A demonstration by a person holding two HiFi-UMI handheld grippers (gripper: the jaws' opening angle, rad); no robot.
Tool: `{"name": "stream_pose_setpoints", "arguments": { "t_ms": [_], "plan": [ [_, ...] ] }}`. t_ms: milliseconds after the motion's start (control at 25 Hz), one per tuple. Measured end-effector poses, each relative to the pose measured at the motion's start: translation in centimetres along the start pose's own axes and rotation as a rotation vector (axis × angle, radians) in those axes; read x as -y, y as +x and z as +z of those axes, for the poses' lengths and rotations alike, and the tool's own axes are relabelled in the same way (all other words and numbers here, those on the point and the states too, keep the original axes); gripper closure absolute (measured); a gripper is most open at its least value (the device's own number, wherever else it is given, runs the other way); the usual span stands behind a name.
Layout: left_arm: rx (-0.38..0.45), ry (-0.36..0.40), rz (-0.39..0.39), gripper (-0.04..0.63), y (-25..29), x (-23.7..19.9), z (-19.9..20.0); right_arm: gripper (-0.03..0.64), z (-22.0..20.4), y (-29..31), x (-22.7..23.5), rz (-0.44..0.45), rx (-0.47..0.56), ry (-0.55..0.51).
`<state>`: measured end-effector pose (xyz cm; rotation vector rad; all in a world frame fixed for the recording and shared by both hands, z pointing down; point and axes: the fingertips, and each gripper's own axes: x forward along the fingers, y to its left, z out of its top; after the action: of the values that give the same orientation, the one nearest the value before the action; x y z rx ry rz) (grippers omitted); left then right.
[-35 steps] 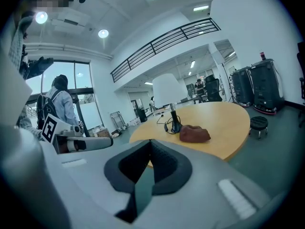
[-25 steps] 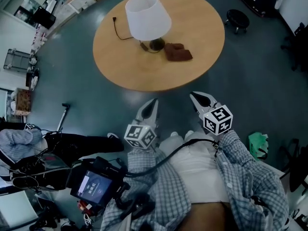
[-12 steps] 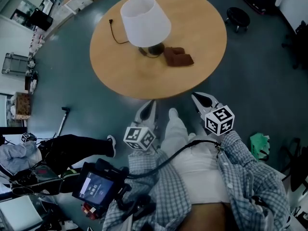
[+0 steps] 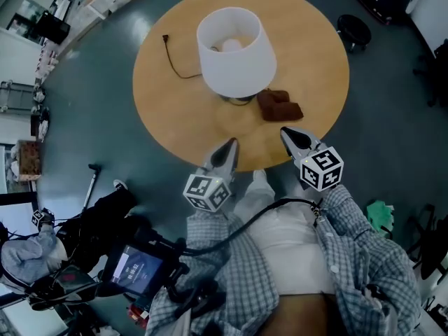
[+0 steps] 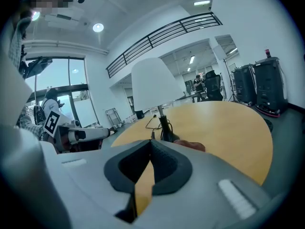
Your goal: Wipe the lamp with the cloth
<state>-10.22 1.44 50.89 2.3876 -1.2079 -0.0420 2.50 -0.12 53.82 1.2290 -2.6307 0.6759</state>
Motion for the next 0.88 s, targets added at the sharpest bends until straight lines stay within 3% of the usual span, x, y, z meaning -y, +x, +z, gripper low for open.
{"name": "stream_pose_setpoints", "arguments": {
  "t_ms": [280, 440, 720, 880],
  "plan": [
    [-0.034, -0.064, -0.075, 0.597, 3.8, 2.6, -0.8, 0.614, 0.2, -2.3, 2.9, -0.053, -0.047, 0.006],
    [-0.055, -0.108, -0.127, 0.597, 6.4, -2.3, 1.2, 0.614, 1.8, 3.2, 3.0, -0.062, -0.071, 0.009],
    [0.035, -0.378, -0.346, 0.596, 10.4, -1.7, 2.9, 0.614, 2.8, 4.2, 5.3, -0.042, -0.091, 0.003],
    [0.106, -0.510, -0.455, 0.486, 11.2, -0.9, 4.8, 0.614, 3.6, 4.6, 6.5, -0.028, -0.109, -0.012]
  ]
}}
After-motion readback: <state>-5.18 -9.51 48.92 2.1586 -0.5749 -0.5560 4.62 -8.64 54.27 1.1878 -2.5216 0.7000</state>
